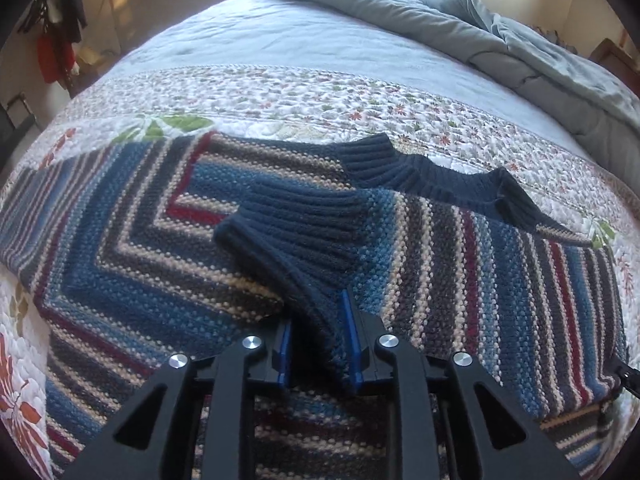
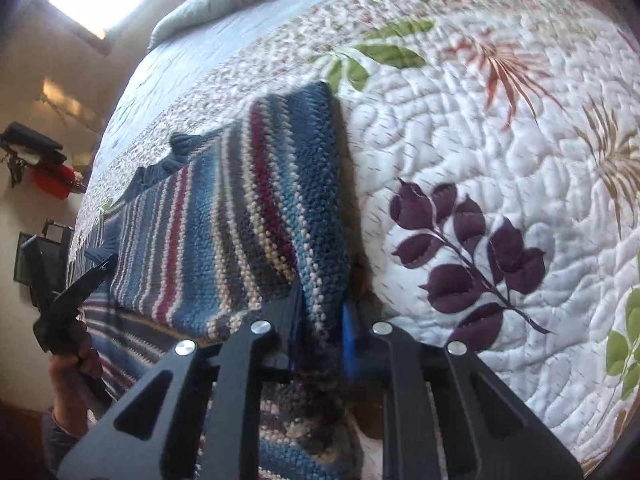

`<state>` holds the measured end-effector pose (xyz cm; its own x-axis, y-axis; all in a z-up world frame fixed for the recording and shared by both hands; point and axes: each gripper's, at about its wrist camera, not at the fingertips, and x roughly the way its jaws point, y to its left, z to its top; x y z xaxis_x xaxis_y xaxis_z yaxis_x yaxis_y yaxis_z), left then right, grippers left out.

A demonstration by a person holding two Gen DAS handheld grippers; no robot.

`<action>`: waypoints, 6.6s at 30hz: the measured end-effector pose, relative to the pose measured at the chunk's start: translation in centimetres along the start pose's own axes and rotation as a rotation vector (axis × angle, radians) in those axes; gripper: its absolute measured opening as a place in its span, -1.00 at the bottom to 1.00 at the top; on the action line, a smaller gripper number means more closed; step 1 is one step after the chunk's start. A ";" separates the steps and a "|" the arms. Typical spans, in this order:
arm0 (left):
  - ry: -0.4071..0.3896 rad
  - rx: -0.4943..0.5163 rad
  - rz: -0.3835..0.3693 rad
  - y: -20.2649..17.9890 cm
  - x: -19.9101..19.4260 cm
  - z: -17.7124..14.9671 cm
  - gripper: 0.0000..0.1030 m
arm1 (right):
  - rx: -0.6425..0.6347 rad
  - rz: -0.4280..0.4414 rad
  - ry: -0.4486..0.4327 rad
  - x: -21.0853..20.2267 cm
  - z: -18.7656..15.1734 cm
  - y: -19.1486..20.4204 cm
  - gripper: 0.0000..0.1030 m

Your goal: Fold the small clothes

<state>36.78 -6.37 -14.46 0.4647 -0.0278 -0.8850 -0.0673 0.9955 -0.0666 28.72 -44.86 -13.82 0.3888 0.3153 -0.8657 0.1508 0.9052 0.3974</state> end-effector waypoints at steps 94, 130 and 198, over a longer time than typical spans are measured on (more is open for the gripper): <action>0.032 -0.062 -0.246 11.9 -8.3 -5.7 0.23 | -0.354 -0.086 0.064 -0.3 -14.3 14.3 0.01; 0.068 -0.091 0.067 22.1 -4.6 -5.4 0.56 | -0.433 -0.172 0.091 16.8 -4.2 40.4 0.49; -0.017 0.082 -0.037 12.7 -3.3 -7.0 0.87 | -0.071 -0.062 0.055 6.8 2.5 13.8 -0.41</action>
<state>28.24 5.70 -15.58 0.4808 -0.0634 -0.8745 0.0227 0.9979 -0.0599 35.71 -30.98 -13.47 0.3296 0.2716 -0.9042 0.1078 0.9407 0.3218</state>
